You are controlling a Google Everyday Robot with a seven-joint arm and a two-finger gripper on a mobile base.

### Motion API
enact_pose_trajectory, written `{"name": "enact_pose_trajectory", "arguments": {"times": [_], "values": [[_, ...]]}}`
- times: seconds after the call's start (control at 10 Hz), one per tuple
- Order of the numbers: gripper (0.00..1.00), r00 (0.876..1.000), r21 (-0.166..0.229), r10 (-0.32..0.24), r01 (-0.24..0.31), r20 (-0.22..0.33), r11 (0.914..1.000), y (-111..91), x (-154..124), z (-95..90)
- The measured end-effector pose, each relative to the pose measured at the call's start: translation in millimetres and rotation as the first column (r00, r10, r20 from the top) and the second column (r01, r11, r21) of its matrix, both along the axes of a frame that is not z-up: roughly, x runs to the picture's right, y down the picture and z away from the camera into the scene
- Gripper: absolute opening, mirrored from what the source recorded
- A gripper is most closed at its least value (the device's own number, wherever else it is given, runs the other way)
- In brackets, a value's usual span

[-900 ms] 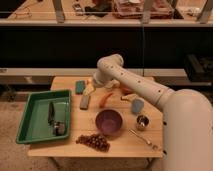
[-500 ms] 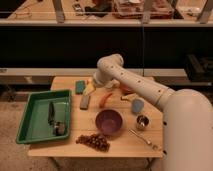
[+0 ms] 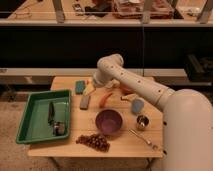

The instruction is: Place grapes in metal cup

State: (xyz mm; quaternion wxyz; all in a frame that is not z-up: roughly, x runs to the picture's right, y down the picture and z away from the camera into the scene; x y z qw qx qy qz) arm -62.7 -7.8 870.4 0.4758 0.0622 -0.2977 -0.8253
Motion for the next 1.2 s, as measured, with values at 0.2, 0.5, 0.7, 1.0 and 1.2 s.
{"name": "enact_pose_trajectory", "arguments": {"times": [0.2,0.5,0.7,1.0,1.2], "values": [[0.8,1.0,0.0,0.0,0.0,0.0,1.0,0.1,0.0,0.1],[0.8,1.0,0.0,0.0,0.0,0.0,1.0,0.1,0.0,0.1],[0.8,1.0,0.0,0.0,0.0,0.0,1.0,0.1,0.0,0.1],[0.8,1.0,-0.001,0.0,0.0,0.0,1.0,0.5,0.0,0.4],[0.8,1.0,0.021,-0.013,0.013,-0.002,0.9997,0.5,0.2,-2.8]]}}
